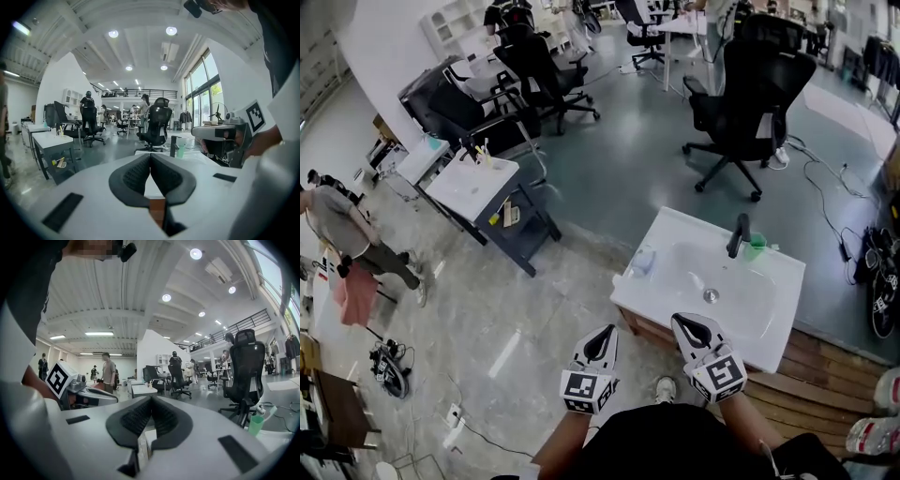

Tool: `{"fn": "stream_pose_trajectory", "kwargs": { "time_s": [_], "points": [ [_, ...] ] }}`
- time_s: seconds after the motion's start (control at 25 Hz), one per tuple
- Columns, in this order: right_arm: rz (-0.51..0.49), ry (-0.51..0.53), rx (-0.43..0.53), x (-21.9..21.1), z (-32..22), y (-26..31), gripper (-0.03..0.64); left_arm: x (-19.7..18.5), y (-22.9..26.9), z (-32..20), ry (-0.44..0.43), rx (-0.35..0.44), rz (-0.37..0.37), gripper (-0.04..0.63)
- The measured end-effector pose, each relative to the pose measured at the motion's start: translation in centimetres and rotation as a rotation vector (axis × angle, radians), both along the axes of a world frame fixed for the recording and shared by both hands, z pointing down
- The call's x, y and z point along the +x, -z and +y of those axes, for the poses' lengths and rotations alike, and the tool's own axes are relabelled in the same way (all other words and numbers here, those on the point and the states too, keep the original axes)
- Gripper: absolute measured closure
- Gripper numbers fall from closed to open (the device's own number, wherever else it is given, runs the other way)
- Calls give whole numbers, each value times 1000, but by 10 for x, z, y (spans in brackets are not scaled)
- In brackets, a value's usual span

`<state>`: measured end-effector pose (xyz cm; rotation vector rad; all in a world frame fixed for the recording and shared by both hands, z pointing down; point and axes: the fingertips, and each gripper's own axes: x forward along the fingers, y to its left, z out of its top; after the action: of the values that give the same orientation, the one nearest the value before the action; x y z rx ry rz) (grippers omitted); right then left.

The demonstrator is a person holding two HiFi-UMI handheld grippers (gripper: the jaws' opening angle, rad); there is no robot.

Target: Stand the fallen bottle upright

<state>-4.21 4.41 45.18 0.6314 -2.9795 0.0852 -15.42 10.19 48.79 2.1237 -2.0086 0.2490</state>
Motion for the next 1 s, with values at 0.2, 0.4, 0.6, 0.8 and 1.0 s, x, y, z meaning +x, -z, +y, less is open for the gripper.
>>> {"fn": "stream_pose_trajectory", "kwargs": {
  "time_s": [0.2, 0.4, 0.6, 0.8, 1.0],
  "points": [
    [7, 9, -12, 4, -47, -6, 601, 3, 2, -49, 6, -6, -6, 577],
    [-4, 26, -7, -2, -82, 0, 601, -3, -4, -82, 28, -32, -4, 577],
    [3, 15, -11, -4, -109, -7, 601, -7, -13, -109, 21, -55, -3, 577],
    [34, -9, -36, -13, -135, -26, 601, -23, -25, -142, -16, -76, 0, 577],
    [34, -39, -49, -35, -165, -29, 601, -39, -39, -185, -72, -82, 14, 577]
  ]
}}
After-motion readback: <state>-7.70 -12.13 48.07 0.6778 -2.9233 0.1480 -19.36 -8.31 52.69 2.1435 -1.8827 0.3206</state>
